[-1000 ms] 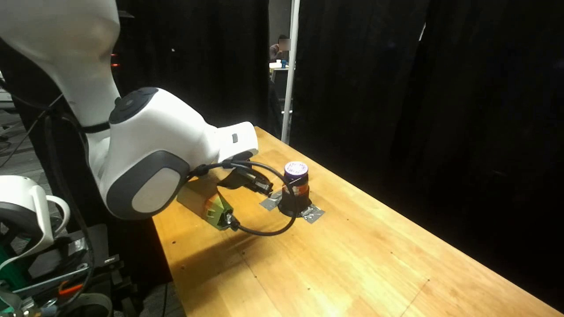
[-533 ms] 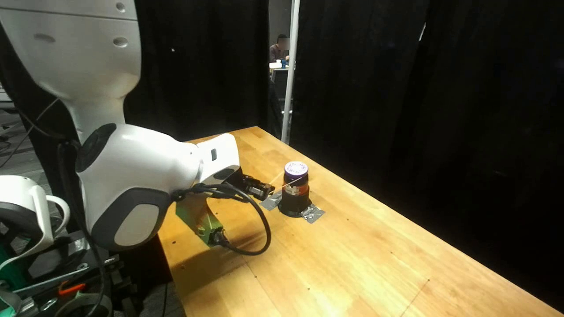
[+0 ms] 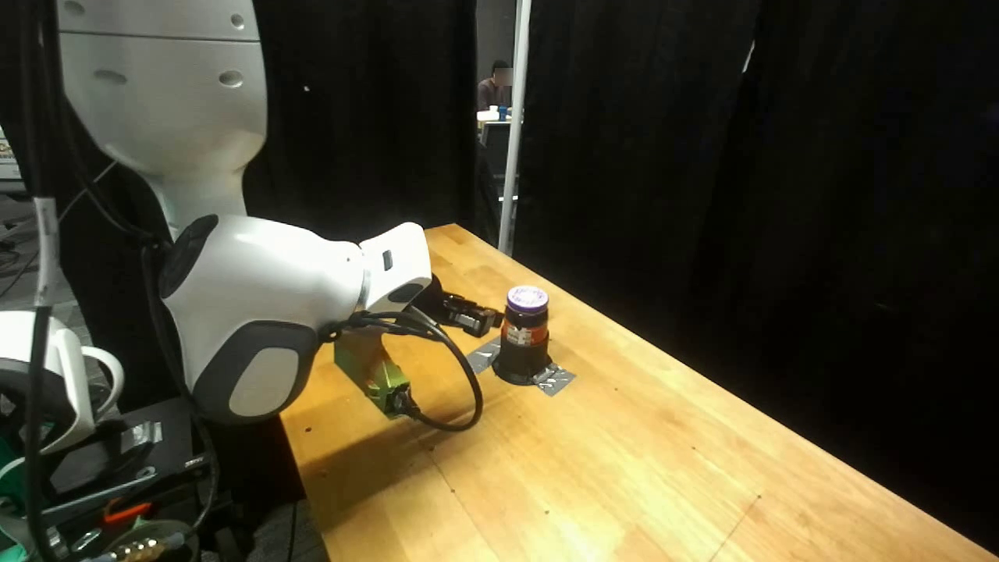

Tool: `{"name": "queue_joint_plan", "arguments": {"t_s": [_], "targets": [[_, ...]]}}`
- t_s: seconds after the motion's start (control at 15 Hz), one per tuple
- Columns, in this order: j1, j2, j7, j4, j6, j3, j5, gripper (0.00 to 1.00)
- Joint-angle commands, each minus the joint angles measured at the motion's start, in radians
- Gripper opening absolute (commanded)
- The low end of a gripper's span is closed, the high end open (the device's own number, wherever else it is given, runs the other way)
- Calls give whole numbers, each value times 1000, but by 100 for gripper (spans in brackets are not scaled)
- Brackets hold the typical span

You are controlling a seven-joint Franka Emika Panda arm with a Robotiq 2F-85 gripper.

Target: Put the elastic around the bottle

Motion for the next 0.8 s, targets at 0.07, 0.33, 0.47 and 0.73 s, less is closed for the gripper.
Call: {"name": "queue_joint_plan", "arguments": {"t_s": [0.07, 0.33, 0.47, 0.73], "targets": [[25, -2, -11, -2, 31, -17, 35, 12], [29, -189, -52, -129, -276, -31, 26, 52], [72, -268, -107, -160, -432, -45, 116, 68], [205, -328, -363, -87, -777, -117, 428, 97]]}}
